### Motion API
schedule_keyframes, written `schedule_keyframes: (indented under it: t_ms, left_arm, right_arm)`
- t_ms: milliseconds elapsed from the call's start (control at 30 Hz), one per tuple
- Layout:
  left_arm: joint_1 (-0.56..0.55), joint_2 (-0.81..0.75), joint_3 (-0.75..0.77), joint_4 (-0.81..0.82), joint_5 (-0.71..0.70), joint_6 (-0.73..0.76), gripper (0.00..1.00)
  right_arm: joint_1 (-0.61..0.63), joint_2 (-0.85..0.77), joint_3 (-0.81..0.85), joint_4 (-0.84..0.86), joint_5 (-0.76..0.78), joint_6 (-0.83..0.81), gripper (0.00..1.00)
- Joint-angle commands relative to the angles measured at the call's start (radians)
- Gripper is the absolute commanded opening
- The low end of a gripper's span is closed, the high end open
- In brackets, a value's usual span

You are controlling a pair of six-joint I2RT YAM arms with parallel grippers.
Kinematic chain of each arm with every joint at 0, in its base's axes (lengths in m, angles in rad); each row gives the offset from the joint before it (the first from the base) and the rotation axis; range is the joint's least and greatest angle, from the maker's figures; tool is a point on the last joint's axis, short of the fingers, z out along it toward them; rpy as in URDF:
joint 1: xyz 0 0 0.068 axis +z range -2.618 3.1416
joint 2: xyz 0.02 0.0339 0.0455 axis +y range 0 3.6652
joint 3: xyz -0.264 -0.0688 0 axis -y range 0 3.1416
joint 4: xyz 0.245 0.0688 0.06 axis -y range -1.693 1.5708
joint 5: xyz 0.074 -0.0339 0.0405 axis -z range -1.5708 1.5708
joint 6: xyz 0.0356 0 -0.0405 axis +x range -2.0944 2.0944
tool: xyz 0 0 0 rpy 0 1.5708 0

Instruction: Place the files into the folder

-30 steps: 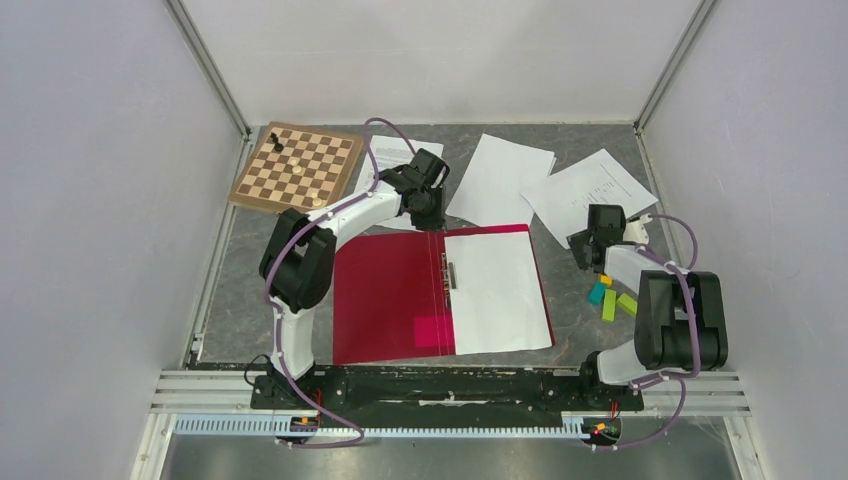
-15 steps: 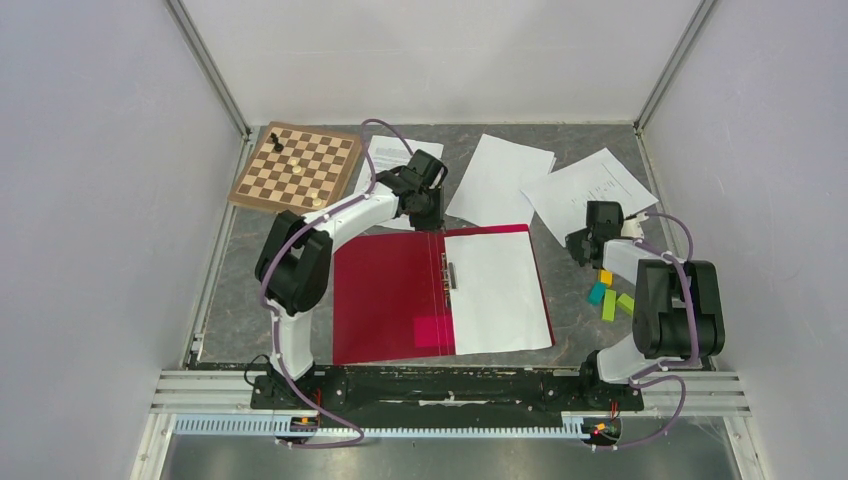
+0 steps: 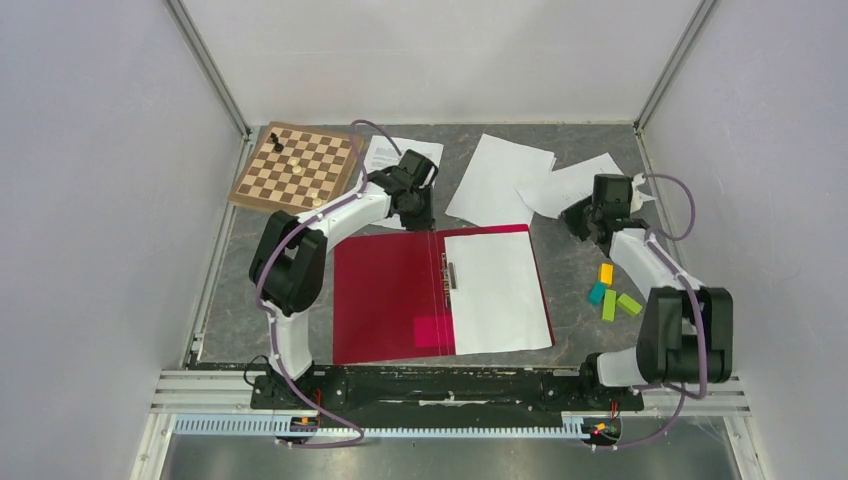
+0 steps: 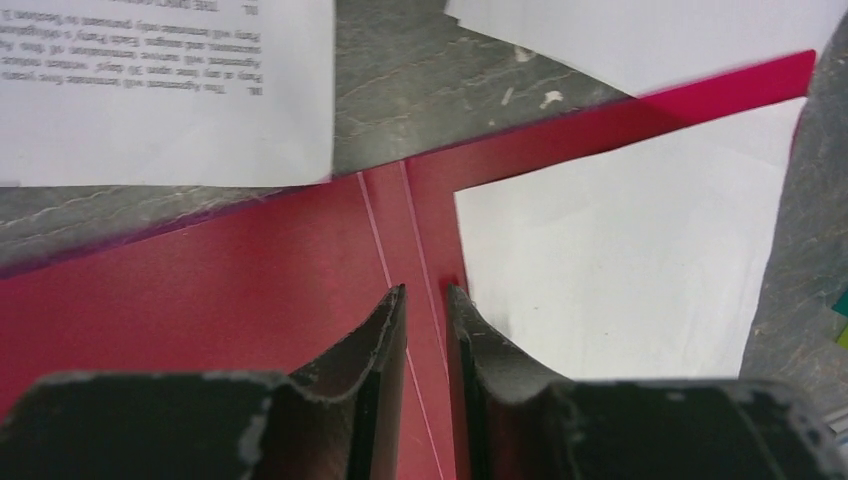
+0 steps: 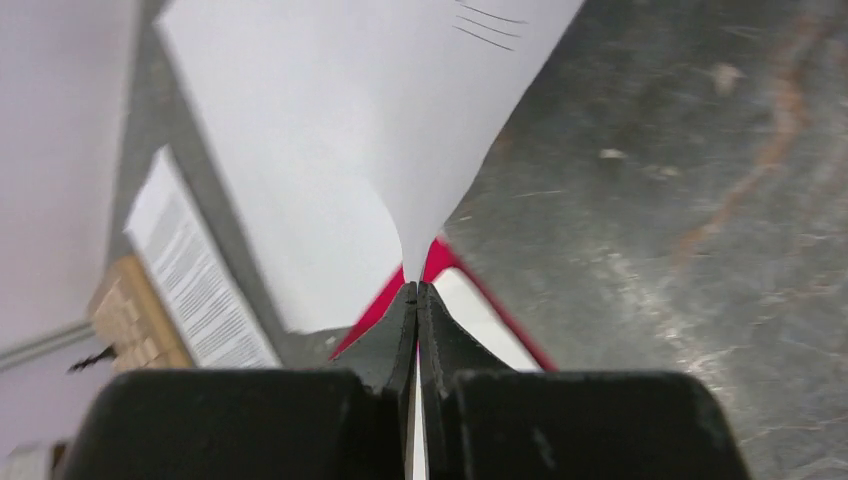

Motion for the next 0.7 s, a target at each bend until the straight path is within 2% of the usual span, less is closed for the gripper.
schedule_keyframes:
  t_ms: [0,167,267,433,667]
  left_arm:
    - [0.03,-0.083,-0.053,0.001,-0.03,-0.063,0.26]
    - [0.051,-0.136,-0.159,0.026,-0.035,-0.137,0.24]
    - [0.052,-0.167,-0.237,0.04,-0.049,-0.173,0.22]
    - [0.053,-0.191,-0.329,0.054,-0.088,-0.228,0.19]
    - [0.053,-0.158,-0.345,0.0,-0.195,-0.29,0.03]
  right_arm:
    - [0.032,-0.142,0.052,-0.007,-0.119,-0.091,0.0]
    - [0.101,-0.269,-0.012,-0.04,-0.202,-0.193,0.0]
    - [0.148,-0.32,-0.039,-0.139,-0.263,-0.305,0.0]
    - [0.208,-0.445,-0.148,-0.322,-0.193,-0.433,0.0]
    - [0.286,-0.554,-0.288,-0.445,-0.134,-0.485,0.0]
